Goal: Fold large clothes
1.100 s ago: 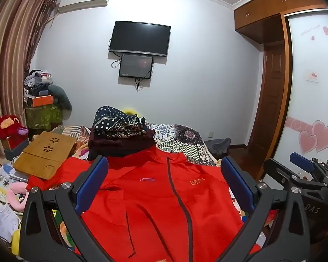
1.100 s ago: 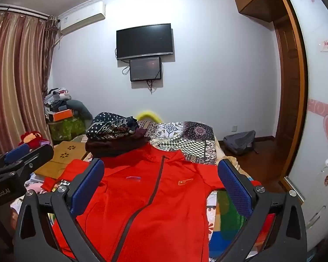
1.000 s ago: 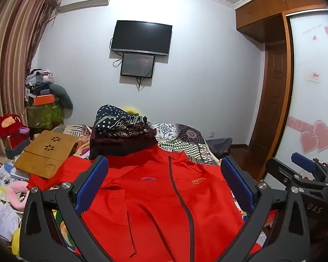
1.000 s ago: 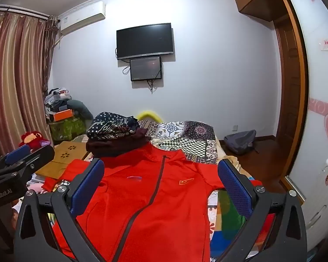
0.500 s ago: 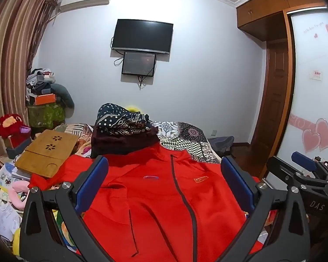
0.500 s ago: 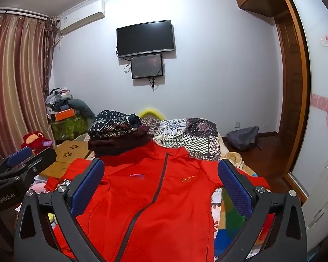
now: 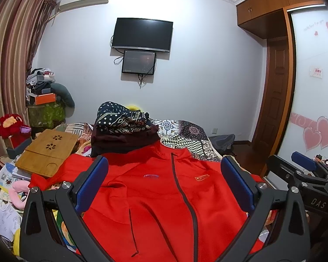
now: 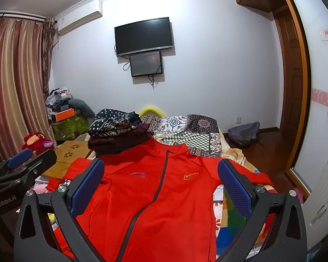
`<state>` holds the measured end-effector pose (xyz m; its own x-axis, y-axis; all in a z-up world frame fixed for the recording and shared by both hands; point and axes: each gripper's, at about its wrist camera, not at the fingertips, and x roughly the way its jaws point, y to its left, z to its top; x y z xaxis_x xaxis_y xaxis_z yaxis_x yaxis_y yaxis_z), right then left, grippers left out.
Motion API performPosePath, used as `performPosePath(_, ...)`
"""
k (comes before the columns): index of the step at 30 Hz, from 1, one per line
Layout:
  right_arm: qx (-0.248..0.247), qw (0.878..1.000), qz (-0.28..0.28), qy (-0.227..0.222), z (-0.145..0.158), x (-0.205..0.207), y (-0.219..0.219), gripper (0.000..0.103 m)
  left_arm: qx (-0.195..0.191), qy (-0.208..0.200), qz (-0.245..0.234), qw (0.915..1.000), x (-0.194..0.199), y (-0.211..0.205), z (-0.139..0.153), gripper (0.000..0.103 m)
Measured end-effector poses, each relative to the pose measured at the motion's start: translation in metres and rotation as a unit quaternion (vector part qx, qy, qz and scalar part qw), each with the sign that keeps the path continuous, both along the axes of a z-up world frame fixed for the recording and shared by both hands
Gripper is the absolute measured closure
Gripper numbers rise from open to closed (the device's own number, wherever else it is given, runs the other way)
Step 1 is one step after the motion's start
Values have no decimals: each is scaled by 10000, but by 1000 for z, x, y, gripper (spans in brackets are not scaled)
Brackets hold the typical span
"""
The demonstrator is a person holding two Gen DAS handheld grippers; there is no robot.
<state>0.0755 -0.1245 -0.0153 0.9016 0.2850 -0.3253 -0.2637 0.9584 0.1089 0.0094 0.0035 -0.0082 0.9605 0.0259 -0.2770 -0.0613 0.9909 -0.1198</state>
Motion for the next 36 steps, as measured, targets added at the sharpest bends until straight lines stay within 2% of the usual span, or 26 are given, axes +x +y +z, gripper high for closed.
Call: performPosePath(36,18,9999,56,81,1,3,-1,0,-6,67,59,10000,6,1,-4,0)
